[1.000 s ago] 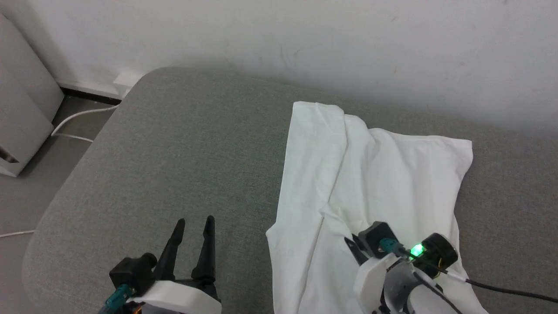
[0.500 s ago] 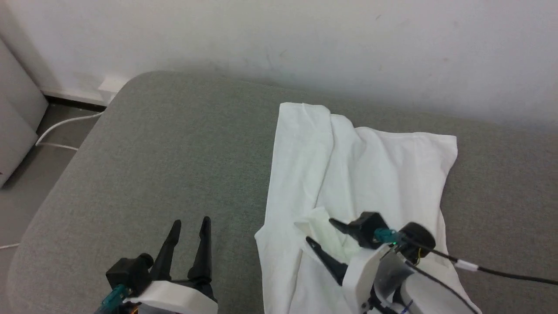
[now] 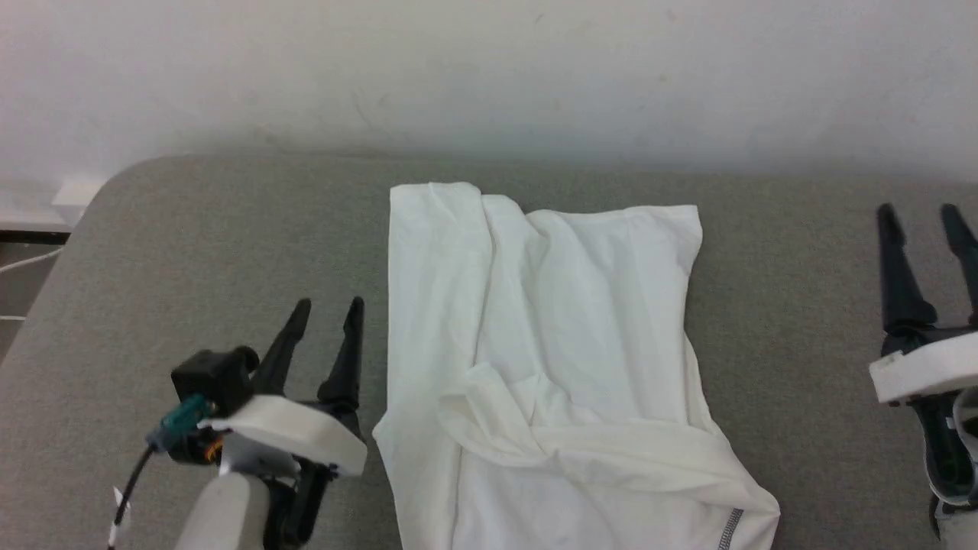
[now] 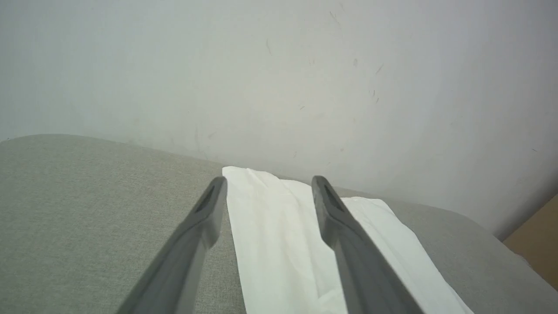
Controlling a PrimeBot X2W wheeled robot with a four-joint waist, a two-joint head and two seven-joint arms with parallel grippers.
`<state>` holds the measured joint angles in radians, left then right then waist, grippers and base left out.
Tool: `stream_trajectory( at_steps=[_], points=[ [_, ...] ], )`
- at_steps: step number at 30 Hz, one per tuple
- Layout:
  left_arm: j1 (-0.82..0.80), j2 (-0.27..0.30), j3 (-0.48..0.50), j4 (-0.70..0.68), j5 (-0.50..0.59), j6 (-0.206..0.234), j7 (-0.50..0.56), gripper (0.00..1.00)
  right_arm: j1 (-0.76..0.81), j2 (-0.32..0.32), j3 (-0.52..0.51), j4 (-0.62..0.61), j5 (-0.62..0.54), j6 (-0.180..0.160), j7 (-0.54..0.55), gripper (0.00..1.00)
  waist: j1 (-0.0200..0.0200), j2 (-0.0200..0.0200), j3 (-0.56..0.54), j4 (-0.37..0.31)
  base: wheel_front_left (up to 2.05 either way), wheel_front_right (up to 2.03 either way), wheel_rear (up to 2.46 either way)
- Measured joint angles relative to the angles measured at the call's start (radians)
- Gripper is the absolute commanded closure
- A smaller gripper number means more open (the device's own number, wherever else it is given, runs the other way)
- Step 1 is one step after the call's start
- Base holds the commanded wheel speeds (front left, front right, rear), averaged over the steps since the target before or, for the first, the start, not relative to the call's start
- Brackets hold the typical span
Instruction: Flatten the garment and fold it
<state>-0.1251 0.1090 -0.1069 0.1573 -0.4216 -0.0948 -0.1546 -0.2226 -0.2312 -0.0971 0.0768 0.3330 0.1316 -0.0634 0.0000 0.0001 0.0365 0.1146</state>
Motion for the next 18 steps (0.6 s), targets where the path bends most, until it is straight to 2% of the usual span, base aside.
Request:
stream_trajectory(
  at_steps=[3, 8, 18],
  points=[
    [-0.085, 0.037, -0.006, 0.024, 0.001, 0.000, 0.094, 0.00, 0.044, 0.059, -0.090, -0.063, -0.002, 0.000, -0.008, 0.00, 0.0000, 0.0000, 0.032, -0.028, 0.00, 0.00, 0.00],
    [-0.285, 0.112, -0.021, 0.107, 0.006, -0.001, 0.286, 0.00, 0.075, 0.130, -0.164, -0.172, -0.006, 0.000, -0.007, 0.00, 0.0002, 0.0000, 0.105, -0.077, 0.00, 0.00, 0.00],
    [-0.686, 0.256, -0.031, 0.353, -0.065, -0.021, 0.639, 0.00, 0.081, 0.166, -0.149, -0.254, 0.003, 0.000, -0.001, 0.00, 0.0004, 0.0000, 0.271, -0.187, 0.00, 0.00, 0.00]
  ],
)
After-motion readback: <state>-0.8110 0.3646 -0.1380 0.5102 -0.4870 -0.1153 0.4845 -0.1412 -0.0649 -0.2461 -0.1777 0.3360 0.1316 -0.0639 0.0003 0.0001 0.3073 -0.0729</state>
